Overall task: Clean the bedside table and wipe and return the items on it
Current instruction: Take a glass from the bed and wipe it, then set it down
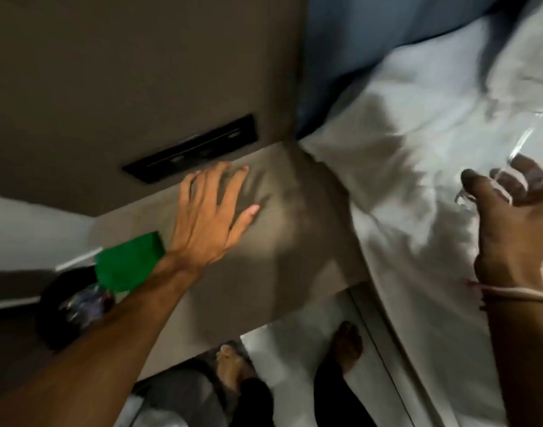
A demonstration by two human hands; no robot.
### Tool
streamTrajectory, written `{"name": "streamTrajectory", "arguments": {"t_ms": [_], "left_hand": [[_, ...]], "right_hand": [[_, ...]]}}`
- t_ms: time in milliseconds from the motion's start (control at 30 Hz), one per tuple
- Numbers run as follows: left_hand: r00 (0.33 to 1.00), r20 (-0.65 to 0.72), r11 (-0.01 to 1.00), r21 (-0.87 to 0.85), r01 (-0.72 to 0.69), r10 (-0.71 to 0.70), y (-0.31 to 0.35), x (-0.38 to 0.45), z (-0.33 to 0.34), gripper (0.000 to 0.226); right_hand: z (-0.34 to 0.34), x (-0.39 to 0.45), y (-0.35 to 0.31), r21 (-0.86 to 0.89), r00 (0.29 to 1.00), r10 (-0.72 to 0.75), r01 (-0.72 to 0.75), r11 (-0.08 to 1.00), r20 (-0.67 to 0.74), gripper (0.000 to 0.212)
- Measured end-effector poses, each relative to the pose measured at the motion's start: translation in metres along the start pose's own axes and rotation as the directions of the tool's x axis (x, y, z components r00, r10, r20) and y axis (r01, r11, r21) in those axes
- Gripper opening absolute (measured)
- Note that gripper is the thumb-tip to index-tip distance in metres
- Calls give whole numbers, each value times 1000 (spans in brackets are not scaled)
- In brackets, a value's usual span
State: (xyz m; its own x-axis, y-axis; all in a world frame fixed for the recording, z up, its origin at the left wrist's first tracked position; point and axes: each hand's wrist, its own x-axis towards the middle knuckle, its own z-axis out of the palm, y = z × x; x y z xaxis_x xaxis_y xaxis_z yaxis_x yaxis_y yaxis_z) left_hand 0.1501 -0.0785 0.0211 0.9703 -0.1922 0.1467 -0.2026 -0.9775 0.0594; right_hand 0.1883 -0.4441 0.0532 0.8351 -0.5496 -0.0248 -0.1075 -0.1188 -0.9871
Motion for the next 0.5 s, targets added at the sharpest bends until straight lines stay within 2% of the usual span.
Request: {"name": "streamTrajectory", "arguments": {"t_ms": [67,133,167,233,267,367,467,500], "left_hand": [[993,79,996,16,87,-88,-37,-43,4,56],[969,153,980,86,182,-194,-77,-86,8,51],[953,192,970,107,218,-235,-93,-102,10,48],[900,314,953,111,281,-302,-130,-130,15,52],[873,371,948,87,307,-317,-145,-138,18,61],[773,533,923,39,383,-343,-188,-146,31,89],[672,671,924,54,378,-314,-212,-149,48,91],[666,673,922,62,382,-321,-213,-148,51,88]], "right_hand": [[33,-46,-17,134,987,62,-83,988,148,94],[76,-100,-26,283,943,92,-188,940,319,89],[97,-124,-30,354,912,132,-280,892,388,90],[142,-172,-28,442,804,203,-496,748,558,104],[160,-194,-25,430,746,225,-572,698,627,105],[202,-237,-9,237,516,315,-746,623,797,88],[225,-264,13,91,337,441,-867,491,832,78],[227,-267,20,70,293,458,-893,444,839,72]]}}
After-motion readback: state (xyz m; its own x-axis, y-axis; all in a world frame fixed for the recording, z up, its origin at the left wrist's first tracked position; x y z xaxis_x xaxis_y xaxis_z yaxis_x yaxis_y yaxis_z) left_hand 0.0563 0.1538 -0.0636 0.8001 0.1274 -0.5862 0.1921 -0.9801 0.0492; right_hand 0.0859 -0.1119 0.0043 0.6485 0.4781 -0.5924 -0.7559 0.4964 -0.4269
